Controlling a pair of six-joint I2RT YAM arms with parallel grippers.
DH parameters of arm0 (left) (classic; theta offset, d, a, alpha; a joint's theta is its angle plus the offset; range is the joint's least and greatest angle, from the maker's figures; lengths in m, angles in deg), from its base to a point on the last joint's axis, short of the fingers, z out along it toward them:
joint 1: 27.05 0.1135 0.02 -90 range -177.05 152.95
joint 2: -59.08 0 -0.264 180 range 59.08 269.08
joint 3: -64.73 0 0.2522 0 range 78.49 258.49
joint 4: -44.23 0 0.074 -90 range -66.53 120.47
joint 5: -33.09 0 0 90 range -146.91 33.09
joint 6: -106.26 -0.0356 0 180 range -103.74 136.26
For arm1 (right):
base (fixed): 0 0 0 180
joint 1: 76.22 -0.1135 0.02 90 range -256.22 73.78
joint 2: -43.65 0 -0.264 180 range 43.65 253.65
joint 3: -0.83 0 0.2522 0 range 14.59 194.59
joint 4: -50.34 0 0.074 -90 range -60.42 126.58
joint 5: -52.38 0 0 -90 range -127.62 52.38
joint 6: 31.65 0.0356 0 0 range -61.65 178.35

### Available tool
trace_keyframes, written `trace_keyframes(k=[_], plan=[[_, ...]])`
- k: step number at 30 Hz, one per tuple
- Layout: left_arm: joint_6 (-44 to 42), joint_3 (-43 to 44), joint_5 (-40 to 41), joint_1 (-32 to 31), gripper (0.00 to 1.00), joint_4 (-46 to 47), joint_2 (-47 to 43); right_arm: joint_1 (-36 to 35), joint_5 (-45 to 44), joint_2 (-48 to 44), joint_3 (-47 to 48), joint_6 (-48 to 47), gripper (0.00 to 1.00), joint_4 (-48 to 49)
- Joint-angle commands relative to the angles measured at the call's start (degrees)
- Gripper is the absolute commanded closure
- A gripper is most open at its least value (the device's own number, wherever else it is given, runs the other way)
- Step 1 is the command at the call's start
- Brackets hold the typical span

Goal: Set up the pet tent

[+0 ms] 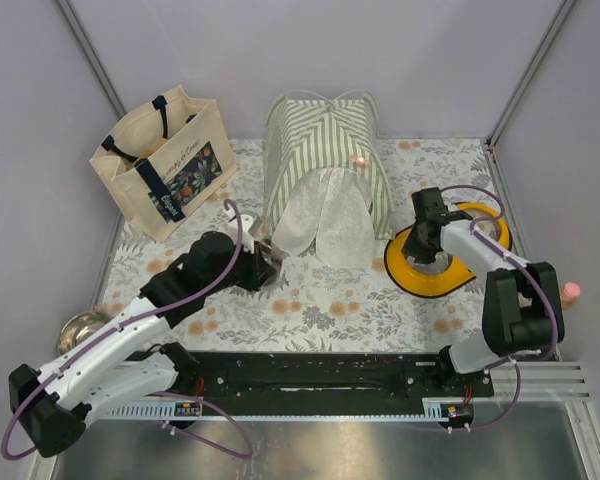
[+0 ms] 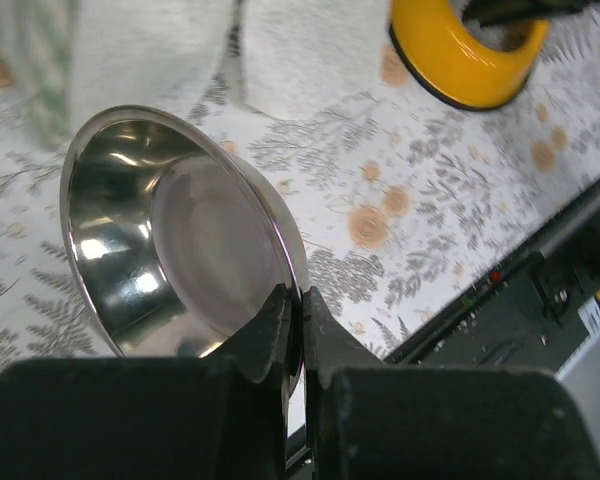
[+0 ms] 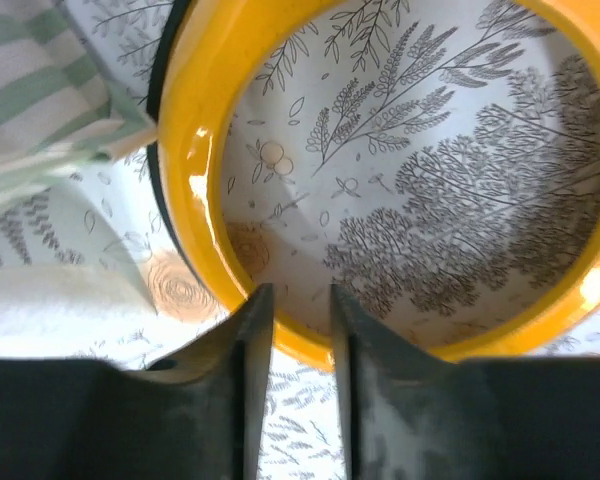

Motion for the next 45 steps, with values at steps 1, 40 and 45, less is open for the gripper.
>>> trace_keyframes(k=[1, 40, 45], plan=[[-6.3, 5.6, -6.7, -5.7, 1.0, 6.8, 3.5, -0.7, -3.5, -10.2, 2.7, -1.3, 0.53, -5.4], [-53.2, 15.2, 13.8, -35.5, 0.32, 8.8, 21.3, -22.4, 18.6, -22.2, 7.0, 2.5, 1.0, -14.9], [-49.2, 9.7, 15.5, -35.5, 0.01, 16.6, 16.3, -21.1, -1.1, -22.8, 6.9, 3.0, 1.0, -21.4]])
